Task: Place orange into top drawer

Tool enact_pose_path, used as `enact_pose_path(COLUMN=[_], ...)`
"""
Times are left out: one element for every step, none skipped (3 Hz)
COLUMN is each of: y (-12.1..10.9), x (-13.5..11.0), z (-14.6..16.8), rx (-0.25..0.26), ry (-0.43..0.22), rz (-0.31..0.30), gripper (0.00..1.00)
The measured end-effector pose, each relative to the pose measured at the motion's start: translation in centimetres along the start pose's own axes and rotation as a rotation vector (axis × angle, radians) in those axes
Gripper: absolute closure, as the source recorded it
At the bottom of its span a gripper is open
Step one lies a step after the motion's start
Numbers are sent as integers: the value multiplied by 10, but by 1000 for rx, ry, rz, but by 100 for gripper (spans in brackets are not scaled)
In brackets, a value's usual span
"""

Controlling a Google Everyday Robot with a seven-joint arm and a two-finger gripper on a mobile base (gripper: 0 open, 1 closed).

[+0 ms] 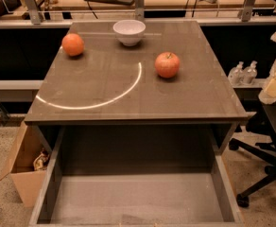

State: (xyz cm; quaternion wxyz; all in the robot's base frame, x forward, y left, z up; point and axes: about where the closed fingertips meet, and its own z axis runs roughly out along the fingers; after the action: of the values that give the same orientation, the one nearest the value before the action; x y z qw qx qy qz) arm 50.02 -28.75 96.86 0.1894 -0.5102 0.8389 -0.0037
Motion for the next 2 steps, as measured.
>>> enact_pose_path(y=[0,-6], x=[0,-32], z=[0,7], rx=[0,12], ry=[0,-87], rz=[0,-2], gripper=[0,0])
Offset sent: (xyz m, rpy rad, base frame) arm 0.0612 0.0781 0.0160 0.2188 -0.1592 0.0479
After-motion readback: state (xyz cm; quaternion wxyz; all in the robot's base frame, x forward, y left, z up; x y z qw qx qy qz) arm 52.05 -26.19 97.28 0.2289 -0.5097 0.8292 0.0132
